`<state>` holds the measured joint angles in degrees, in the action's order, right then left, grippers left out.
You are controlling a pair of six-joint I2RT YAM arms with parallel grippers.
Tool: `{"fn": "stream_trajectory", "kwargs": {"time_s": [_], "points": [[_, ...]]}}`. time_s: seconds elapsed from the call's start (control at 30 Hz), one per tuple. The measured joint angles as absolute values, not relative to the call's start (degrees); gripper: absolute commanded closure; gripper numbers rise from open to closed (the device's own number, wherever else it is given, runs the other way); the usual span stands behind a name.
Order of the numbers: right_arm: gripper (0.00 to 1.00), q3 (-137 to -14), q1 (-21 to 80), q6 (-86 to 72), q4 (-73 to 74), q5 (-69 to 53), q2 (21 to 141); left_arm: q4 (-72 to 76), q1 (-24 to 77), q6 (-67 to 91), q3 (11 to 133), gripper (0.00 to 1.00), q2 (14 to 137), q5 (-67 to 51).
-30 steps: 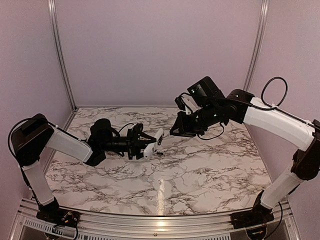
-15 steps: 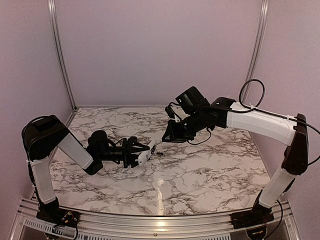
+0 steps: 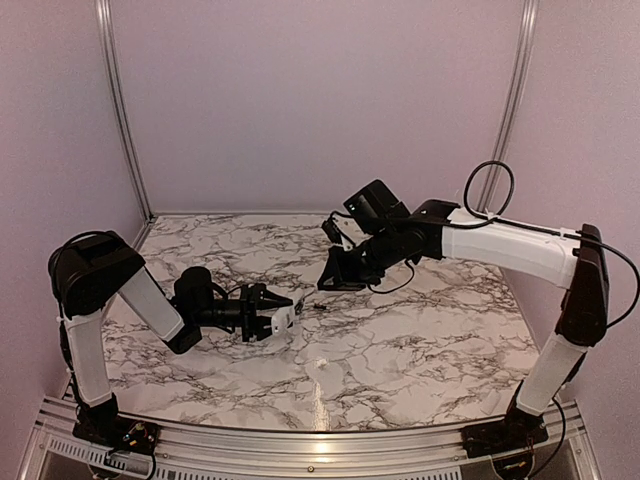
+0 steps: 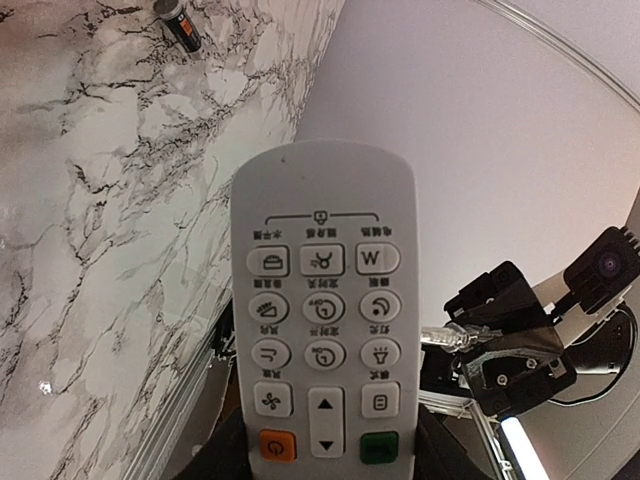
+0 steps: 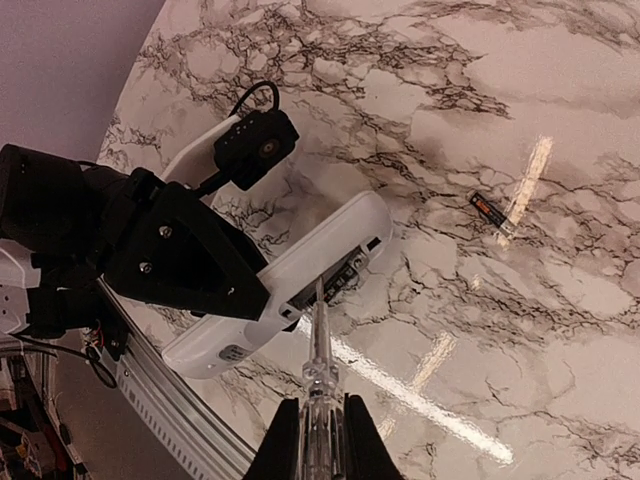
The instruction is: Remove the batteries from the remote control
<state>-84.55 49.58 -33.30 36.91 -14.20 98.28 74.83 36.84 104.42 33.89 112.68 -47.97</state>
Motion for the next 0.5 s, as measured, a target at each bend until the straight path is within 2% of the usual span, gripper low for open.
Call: {"fn": "stream_trajectory", "kwargs": {"time_s": [0.5], "points": [[1.0,-84.5,49.6,-32.1,36.9,-15.0,101.4,74.9,36.8,104.8,33.9,1.0,112.9,-48.0]]}}
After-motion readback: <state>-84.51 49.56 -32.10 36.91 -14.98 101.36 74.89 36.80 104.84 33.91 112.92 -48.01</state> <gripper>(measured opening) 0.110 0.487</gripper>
